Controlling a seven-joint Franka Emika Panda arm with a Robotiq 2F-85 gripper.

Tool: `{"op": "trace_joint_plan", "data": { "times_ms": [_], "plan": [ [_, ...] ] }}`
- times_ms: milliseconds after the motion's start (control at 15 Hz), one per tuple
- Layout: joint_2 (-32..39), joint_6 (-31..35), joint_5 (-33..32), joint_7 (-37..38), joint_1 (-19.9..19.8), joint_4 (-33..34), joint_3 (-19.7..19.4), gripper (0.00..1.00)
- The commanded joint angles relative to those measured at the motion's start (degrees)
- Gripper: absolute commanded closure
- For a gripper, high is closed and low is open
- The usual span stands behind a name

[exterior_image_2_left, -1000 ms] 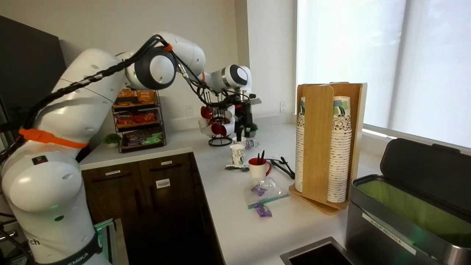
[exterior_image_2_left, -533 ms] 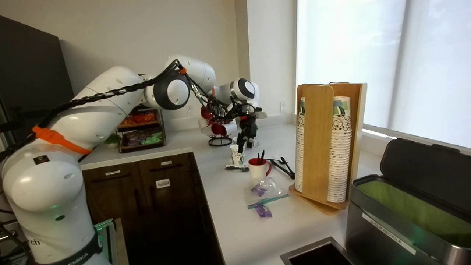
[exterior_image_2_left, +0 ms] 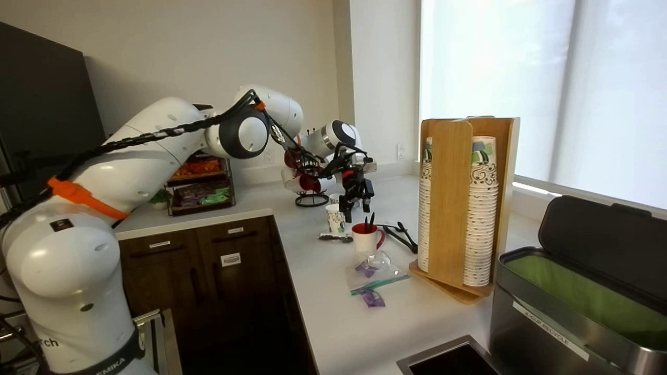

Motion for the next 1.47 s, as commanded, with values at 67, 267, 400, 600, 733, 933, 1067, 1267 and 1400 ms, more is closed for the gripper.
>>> {"op": "trace_joint_plan", "data": {
  "times_ms": [67,267,400,600,733,933,1067,1267,1400],
  "plan": [
    [-2.6,8.6,-6.0,-9.2,0.4,-7.0,0.9,0.00],
    [-5.8,16.0,-8.5,-12.6,0.2,-13.1,2.0,0.00],
    [-8.1,18.6,-6.3,-13.0,-0.7,-16.6,3.4,0.00],
    [-12.7,21.8,-2.1,-13.6,-1.8,-22.6,4.7,0.00],
    [-14.9,24.6,-1.5,-15.2,-2.0,-25.7,4.7,0.00],
    [-15.6,28.6,-3.8,-24.5,-2.7,-27.7,4.7,0.00],
    [-15.1,25.7,-1.1,-29.3,-3.7,-26.5,4.9,0.00],
    [-13.8,26.4,-2.0,-27.7,-2.9,-24.7,3.9,0.00],
    [-13.8,28.8,-2.2,-27.8,-3.0,-25.2,4.1,0.00]
  ]
}}
